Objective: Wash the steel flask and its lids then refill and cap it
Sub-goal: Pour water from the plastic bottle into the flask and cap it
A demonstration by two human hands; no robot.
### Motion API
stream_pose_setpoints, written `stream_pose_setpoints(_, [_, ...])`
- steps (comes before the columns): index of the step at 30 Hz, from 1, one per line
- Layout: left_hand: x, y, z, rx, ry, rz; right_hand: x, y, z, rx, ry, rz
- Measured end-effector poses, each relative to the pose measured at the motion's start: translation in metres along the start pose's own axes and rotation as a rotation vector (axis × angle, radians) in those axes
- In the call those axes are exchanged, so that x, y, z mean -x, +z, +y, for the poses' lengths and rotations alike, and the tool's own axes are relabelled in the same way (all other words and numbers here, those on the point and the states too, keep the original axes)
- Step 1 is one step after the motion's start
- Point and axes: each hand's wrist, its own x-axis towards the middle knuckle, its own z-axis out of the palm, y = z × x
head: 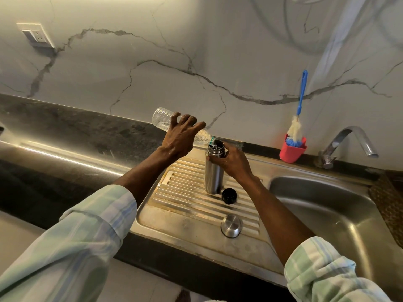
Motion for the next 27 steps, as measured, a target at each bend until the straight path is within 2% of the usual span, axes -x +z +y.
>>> stream_pose_setpoints(27, [-0.0043, -0.0041, 0.0018, -0.086, 0.03, -0.008, -0.0011, 0.0008, 0.0026, -0.013, 0.007, -0.004])
